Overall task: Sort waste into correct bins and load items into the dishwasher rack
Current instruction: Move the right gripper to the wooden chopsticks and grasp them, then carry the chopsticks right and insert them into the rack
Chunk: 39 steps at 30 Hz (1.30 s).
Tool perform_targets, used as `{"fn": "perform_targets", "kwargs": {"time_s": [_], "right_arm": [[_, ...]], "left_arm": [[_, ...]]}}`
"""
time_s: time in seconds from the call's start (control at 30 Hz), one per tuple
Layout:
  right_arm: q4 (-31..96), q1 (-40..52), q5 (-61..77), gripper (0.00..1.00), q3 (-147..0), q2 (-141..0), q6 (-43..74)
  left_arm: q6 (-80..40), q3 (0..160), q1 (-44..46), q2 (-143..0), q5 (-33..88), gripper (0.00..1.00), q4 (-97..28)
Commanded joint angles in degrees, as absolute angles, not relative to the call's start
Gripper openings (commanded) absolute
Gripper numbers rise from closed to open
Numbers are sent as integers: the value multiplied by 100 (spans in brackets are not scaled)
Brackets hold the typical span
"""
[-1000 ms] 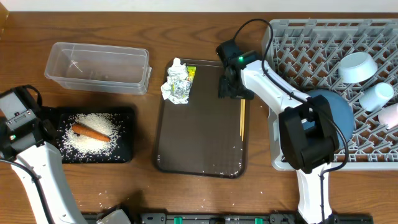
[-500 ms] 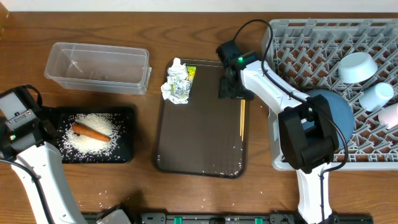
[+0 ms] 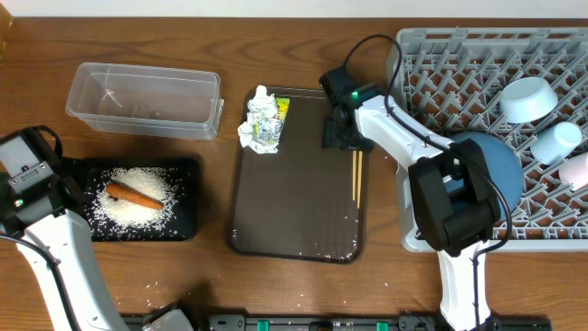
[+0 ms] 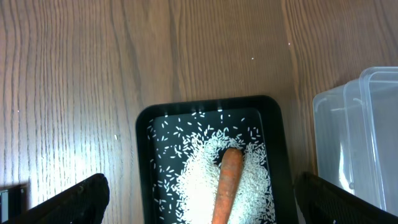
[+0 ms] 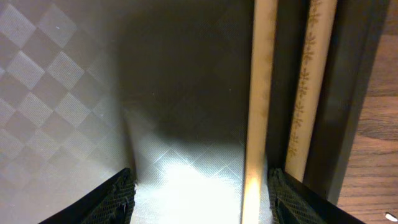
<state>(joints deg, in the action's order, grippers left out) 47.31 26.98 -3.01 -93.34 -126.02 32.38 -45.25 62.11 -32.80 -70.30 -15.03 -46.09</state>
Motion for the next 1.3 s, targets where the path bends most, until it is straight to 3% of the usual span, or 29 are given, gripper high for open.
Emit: {"fn": "perform_targets", "kwargs": {"time_s": [0.0, 0.17, 0.47, 0.77, 1.27], "right_arm": [[4733, 2687, -250, 67, -9218, -12667, 3186], [4731, 2687, -257, 61, -9209, -12667, 3188], [4799, 2707, -58, 1, -9120, -12667, 3275], [5179, 2502, 799, 1, -9306, -12121, 3017], [5166, 1116, 593, 1, -9325, -9347, 1527]], "left_arm": [[-4598, 6211, -3293, -7041, -1597, 97, -4619], [-4598, 6211, -3293, -7041, -1597, 97, -4619], [-4598, 6211, -3293, -7041, -1597, 97, -4619], [-4598, 6211, -3293, -7041, -1597, 97, -4622], [-4598, 6211, -3295, -7041, -1597, 97, -4619]]}}
